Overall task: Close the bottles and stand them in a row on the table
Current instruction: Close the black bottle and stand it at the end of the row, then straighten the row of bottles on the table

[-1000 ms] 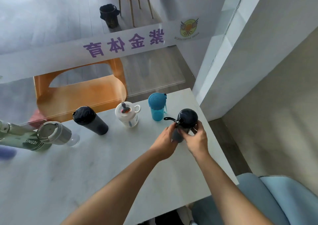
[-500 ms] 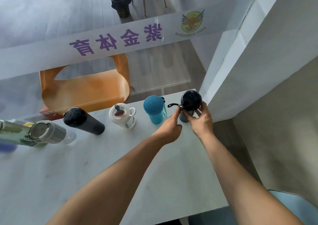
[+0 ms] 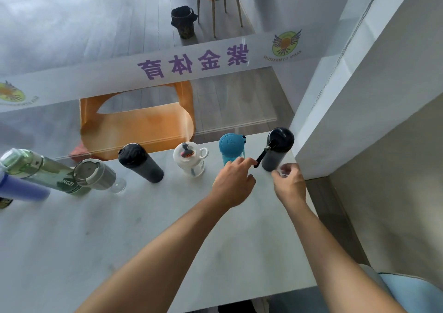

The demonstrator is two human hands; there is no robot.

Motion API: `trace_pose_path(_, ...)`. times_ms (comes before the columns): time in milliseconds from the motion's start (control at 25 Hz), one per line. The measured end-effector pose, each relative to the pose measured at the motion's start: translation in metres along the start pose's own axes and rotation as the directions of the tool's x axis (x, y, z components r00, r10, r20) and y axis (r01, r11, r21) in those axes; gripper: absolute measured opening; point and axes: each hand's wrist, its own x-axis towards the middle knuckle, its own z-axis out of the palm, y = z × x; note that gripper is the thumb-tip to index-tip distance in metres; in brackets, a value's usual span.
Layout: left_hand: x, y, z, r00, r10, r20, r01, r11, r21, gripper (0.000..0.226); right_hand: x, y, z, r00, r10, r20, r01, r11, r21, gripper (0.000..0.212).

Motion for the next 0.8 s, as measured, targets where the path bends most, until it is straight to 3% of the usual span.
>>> trace_pose_path(120, -0.041, -0.017, -0.028, 0.991, 0.031, -0.130, -0.027, 0.999, 0.030, 0.035, -0.043, -0.017, 0.007, 0.979, -0.202, -0.036, 0.199, 0.977, -0.074, 0.027)
trace_pose_path(360, -0.145, -0.076, -0.103, 0.955, 0.037, -0.295, 0.002, 0.992, 0.129, 0.038, -0.151, -0.093, 0.034, 0.845, -0.534, 0.020, 0.530, 0.834, -0.154, 0.046)
trace_pose_path(800, -0.333, -0.145, -0.235, 0.864, 0.084, -0.497, -0.008, 0.988, 0.154, 0.036, -0.374, -0.184, 0.076, 0.650, -0.759, 0.023, 0.752, 0.639, -0.162, 0.051)
